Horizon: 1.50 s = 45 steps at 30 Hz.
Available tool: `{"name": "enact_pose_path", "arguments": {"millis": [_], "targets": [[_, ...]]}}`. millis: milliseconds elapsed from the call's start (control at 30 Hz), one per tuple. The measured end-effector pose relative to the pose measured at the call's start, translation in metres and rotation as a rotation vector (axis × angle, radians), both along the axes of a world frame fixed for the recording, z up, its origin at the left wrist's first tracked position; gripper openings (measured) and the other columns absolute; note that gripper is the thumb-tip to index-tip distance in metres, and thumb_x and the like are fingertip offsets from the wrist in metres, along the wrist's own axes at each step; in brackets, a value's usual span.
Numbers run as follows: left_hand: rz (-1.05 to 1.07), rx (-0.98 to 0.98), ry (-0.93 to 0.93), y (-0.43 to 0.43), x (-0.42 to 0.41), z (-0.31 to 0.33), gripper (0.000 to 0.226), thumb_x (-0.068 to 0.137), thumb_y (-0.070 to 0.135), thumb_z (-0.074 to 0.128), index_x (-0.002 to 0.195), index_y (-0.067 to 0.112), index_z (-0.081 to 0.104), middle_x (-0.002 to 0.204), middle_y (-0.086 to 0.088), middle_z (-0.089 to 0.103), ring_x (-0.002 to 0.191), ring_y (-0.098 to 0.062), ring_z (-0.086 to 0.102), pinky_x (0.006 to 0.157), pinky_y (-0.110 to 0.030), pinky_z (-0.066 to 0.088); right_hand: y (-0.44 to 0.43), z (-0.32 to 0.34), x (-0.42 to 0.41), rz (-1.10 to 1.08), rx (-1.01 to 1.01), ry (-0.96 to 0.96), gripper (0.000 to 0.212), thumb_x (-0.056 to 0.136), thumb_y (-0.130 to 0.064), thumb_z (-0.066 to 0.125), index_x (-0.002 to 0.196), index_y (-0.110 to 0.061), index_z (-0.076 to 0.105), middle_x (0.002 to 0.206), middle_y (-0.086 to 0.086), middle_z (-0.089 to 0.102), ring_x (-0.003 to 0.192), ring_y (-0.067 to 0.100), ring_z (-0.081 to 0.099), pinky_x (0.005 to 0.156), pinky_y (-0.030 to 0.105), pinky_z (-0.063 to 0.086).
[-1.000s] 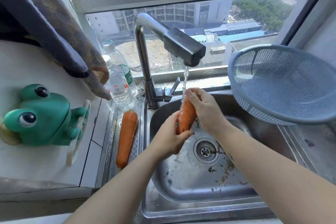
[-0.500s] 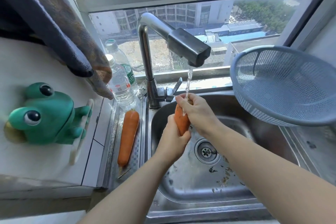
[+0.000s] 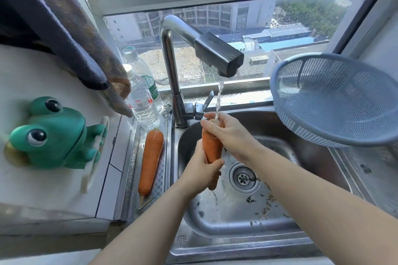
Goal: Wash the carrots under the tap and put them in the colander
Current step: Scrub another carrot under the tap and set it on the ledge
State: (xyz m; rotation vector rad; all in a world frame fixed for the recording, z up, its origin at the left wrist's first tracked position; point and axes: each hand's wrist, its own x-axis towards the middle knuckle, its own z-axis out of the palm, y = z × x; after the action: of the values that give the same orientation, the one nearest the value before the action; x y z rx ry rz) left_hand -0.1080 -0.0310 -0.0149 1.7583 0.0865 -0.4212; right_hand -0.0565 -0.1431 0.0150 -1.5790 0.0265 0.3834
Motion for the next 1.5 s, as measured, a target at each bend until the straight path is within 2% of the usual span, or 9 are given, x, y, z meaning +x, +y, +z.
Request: {"name": "enact_pose_path", "arguments": {"millis": [300, 567, 700, 833, 933, 1100, 1267, 1400, 1500], "targets": [[0.166, -0.671, 0.285, 0.010, 0.007, 0.000, 0.069, 0.059, -0.007, 0.049, 0.128, 0.000, 0.039, 0.111, -0.028, 0.061, 0.089, -0.029, 0.068, 0.067, -0.038, 0.057, -0.021, -0.039, -0.029, 0.223, 0.009, 0.136, 0.041, 0.092, -0.022, 0.062, 0.132, -0.026, 0.053, 0.123, -0.002, 0.064, 0.111, 0.012, 0.063, 0.085, 0.025, 0.055], [0.517, -0.714, 0.425, 0.010, 0.013, -0.002, 0.036, 0.099, 0.032, 0.045, 0.127, 0.010, 0.050, 0.103, -0.007, 0.054, 0.105, -0.024, 0.056, 0.080, -0.047, 0.050, -0.038, -0.046, -0.032, 0.192, -0.145, 0.110, 0.011, 0.089, -0.002, 0.063, 0.095, -0.002, 0.072, 0.083, 0.012, 0.072, 0.072, 0.021, 0.067, 0.068, 0.024, 0.057], [0.461, -0.599, 0.416, 0.010, 0.011, -0.001, 0.042, 0.097, 0.034, 0.048, 0.134, 0.014, 0.047, 0.099, -0.004, 0.055, 0.097, -0.020, 0.054, 0.072, -0.042, 0.045, -0.052, -0.050, -0.023, 0.240, -0.745, -0.037, 0.014, 0.091, -0.020, 0.063, 0.098, -0.014, 0.073, 0.100, 0.003, 0.072, 0.092, 0.014, 0.063, 0.092, 0.036, 0.051], [0.368, -0.547, 0.470, 0.003, 0.009, 0.005, 0.042, 0.095, 0.049, 0.044, 0.119, 0.016, 0.056, 0.092, -0.004, 0.058, 0.088, -0.018, 0.055, 0.081, -0.038, 0.044, -0.050, -0.044, -0.021, 0.402, -1.176, -0.038, 0.040, 0.097, -0.045, 0.045, 0.094, -0.018, 0.074, 0.124, -0.002, 0.061, 0.134, 0.022, 0.036, 0.114, 0.054, 0.011], [0.339, -0.473, 0.500, -0.002, 0.009, 0.005, 0.058, 0.095, 0.062, 0.032, 0.113, 0.013, 0.058, 0.090, -0.008, 0.061, 0.081, -0.021, 0.059, 0.080, -0.037, 0.047, -0.042, -0.033, -0.023, 0.213, -1.006, -0.201, 0.048, 0.100, -0.040, 0.038, 0.063, -0.017, 0.057, 0.077, -0.003, 0.062, 0.096, 0.017, 0.057, 0.107, 0.050, 0.026], [0.267, -0.325, 0.401, -0.017, -0.001, 0.009, 0.057, 0.098, 0.056, 0.031, 0.100, 0.008, 0.064, 0.063, -0.004, 0.066, 0.060, -0.018, 0.060, 0.061, -0.032, 0.051, -0.022, -0.024, -0.027, 0.107, -0.269, 0.051, 0.045, 0.098, -0.046, 0.041, 0.132, -0.018, 0.048, 0.110, 0.007, 0.066, 0.102, 0.025, 0.064, 0.093, 0.041, 0.050], [0.248, -0.328, 0.405, -0.015, -0.005, 0.013, 0.053, 0.101, 0.049, 0.030, 0.105, 0.006, 0.060, 0.060, -0.009, 0.061, 0.052, -0.015, 0.056, 0.052, -0.027, 0.050, -0.017, -0.027, -0.037, 0.178, 0.087, 0.167, 0.061, 0.097, -0.019, 0.054, 0.146, -0.031, 0.021, 0.093, 0.008, 0.060, 0.060, 0.021, 0.055, 0.055, 0.027, 0.052], [0.279, -0.476, 0.506, -0.009, -0.010, 0.016, 0.053, 0.102, 0.049, 0.029, 0.113, 0.010, 0.063, 0.078, -0.009, 0.069, 0.059, -0.017, 0.060, 0.054, -0.030, 0.050, -0.022, -0.029, -0.035, 0.256, 0.059, 0.191, 0.101, 0.086, -0.004, 0.066, 0.151, -0.039, -0.002, 0.118, -0.008, 0.047, 0.104, 0.024, 0.064, 0.089, 0.044, 0.055], [0.310, -0.491, 0.523, -0.008, -0.010, 0.016, 0.052, 0.102, 0.048, 0.028, 0.112, 0.011, 0.063, 0.065, -0.009, 0.062, 0.055, -0.016, 0.056, 0.052, -0.029, 0.048, -0.015, -0.021, -0.033, 0.247, -0.143, 0.070, 0.089, 0.087, -0.020, 0.067, 0.148, -0.045, 0.006, 0.121, -0.007, 0.047, 0.098, 0.025, 0.067, 0.085, 0.041, 0.058]]}}
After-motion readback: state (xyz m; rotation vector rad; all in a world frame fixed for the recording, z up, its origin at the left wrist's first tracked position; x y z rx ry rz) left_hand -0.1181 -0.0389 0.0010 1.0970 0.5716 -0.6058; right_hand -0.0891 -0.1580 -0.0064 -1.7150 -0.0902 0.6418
